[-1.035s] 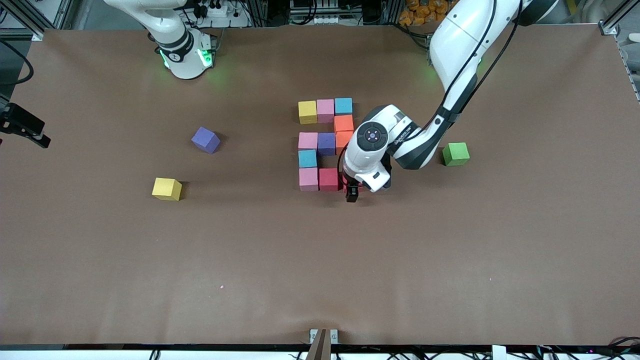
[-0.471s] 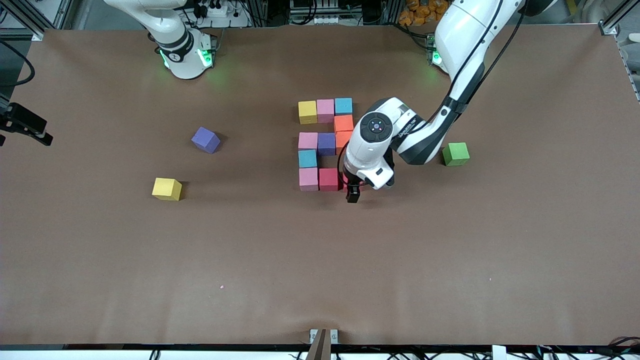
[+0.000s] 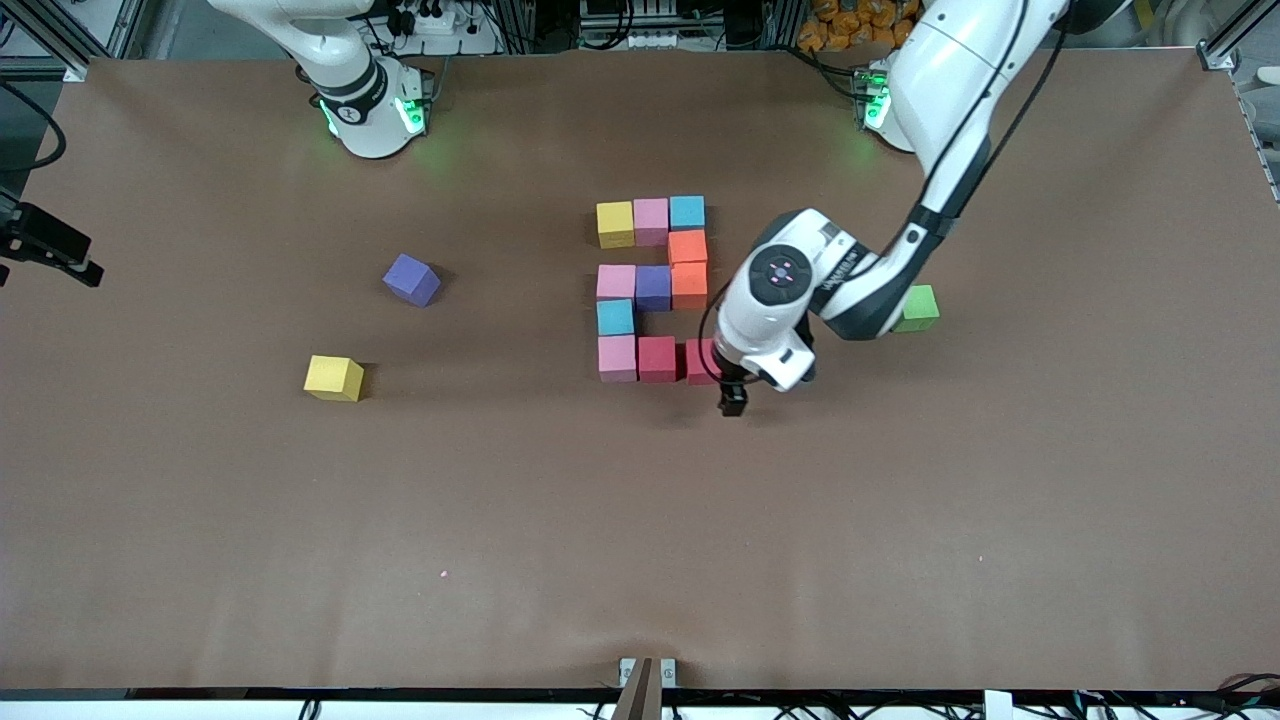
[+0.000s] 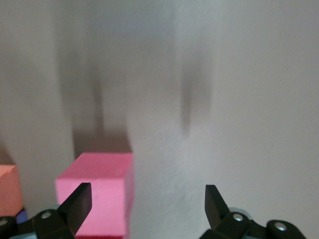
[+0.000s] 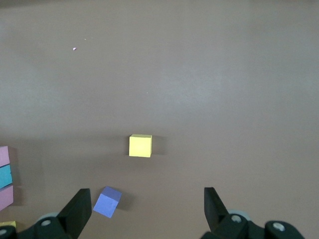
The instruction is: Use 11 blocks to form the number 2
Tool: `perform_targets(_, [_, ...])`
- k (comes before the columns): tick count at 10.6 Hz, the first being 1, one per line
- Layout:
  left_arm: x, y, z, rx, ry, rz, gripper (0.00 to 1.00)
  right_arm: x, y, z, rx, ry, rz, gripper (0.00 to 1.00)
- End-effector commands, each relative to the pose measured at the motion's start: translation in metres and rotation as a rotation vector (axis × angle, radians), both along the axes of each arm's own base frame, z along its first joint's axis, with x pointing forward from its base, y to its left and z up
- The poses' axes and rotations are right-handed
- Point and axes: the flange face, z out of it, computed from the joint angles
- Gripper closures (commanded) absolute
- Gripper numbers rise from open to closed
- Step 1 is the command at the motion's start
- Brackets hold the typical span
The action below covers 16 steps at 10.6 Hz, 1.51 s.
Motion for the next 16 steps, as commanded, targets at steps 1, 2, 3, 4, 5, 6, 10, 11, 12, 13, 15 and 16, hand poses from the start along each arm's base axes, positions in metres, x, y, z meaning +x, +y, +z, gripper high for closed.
perform_targets(1, [0.01,0.019,0.018,0.022,-0.025,0.002,0.0,-0.003,-0.007,0.004,-0.004,0.003,-0.011,0.0])
perform_targets(2, [0.018,0.032,0.025,0.035,-0.023,-0.016,0.0,-0.003,-0.008,0.004,-0.006,0.005,-0.015,0.0])
perform_targets(3, [0.026,0.047,0.034,0.048,-0.028,-0.077,0.0,-0.004,-0.014,0.003,-0.005,0.013,-0.021,0.0])
perform_targets(4, [0.037,0.066,0.044,0.056,-0.037,-0.113,0.0,-0.007,-0.012,0.009,-0.009,0.01,-0.02,0.0])
perform_targets(5, [0.046,0.082,0.051,0.067,-0.037,-0.162,0.0,-0.014,-0.012,0.008,-0.022,0.056,-0.019,0.0])
perform_targets(6, [0.057,0.095,0.058,0.088,-0.023,-0.221,0.0,-0.016,-0.01,0.005,-0.024,0.081,-0.015,0.0])
perform_targets(10, [0.105,0.171,0.106,0.113,-0.079,-0.456,0.0,-0.013,-0.007,0.003,-0.028,0.079,-0.008,0.0])
perform_targets(11, [0.11,0.188,0.122,0.124,-0.103,-0.527,0.0,-0.01,-0.006,0.003,-0.03,0.065,-0.006,0.0])
perform_targets(12, [0.107,0.196,0.137,0.142,-0.096,-0.611,0.0,-0.01,-0.005,0.007,-0.033,0.047,-0.005,0.0])
perform_targets(13, [0.109,0.213,0.156,0.159,-0.098,-0.718,0.0,-0.013,-0.004,0.009,-0.031,0.046,-0.005,0.0])
perform_targets(15, [0.108,0.242,0.183,0.186,-0.095,-0.865,0.0,-0.011,0.009,0.004,-0.031,0.06,0.021,0.0])
perform_targets(16, [0.103,0.245,0.196,0.197,-0.086,-0.924,0.0,-0.008,0.027,-0.001,-0.043,0.069,0.054,0.0])
